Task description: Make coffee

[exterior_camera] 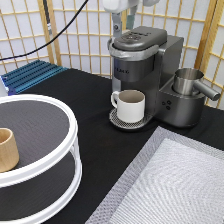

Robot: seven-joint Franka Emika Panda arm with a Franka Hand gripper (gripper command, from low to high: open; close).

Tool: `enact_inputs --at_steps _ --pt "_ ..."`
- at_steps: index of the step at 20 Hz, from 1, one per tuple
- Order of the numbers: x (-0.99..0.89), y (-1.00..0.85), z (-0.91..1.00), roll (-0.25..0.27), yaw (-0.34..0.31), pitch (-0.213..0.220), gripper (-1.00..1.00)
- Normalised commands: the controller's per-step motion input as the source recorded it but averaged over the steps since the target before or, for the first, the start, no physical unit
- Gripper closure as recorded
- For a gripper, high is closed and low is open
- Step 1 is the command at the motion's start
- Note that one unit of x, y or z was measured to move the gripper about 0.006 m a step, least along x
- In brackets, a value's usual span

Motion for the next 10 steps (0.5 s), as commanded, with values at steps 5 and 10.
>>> enact_inputs --at_steps 5,10 --pt "0.34 0.06 0.2 -0.07 0.039 0.0 -1.0" --pt "0.22 -0.06 0.0 -0.025 0.037 0.0 -1.0"
